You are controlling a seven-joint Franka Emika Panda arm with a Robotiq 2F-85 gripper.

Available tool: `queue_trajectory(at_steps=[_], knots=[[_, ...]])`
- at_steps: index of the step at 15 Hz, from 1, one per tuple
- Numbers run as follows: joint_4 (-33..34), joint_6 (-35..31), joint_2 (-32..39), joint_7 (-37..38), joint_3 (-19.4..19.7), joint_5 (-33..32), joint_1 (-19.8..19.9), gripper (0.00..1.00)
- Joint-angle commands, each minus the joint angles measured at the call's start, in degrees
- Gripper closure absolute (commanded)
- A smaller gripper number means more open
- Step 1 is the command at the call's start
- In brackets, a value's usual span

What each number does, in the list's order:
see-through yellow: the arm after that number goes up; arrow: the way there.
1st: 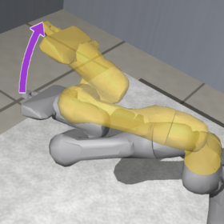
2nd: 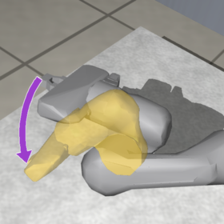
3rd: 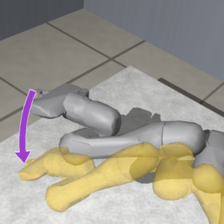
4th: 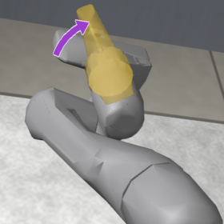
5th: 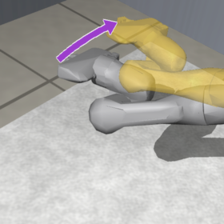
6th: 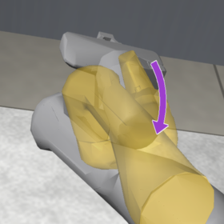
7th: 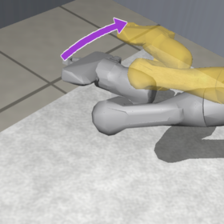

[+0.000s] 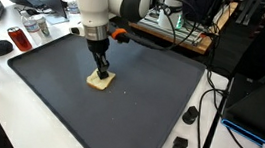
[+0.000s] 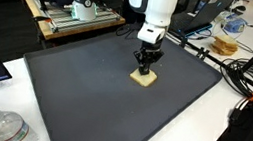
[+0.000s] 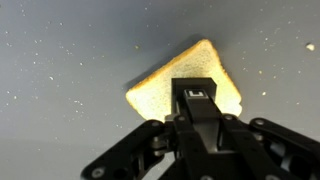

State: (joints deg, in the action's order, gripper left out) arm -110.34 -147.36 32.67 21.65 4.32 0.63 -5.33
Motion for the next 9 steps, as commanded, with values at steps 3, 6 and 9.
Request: queue_trajectory(at_steps=[3,6,9], knots=[[0.0,-0.7,0.1,-2.1,-0.9,1.3,0.7,0.95],[0.1,-0.8,0.4,-2.2,-0.9,1.2,0.6,0.95],[0.2,-0.7,0.6,-2.4,-1.0,1.2,0.6,0.95]])
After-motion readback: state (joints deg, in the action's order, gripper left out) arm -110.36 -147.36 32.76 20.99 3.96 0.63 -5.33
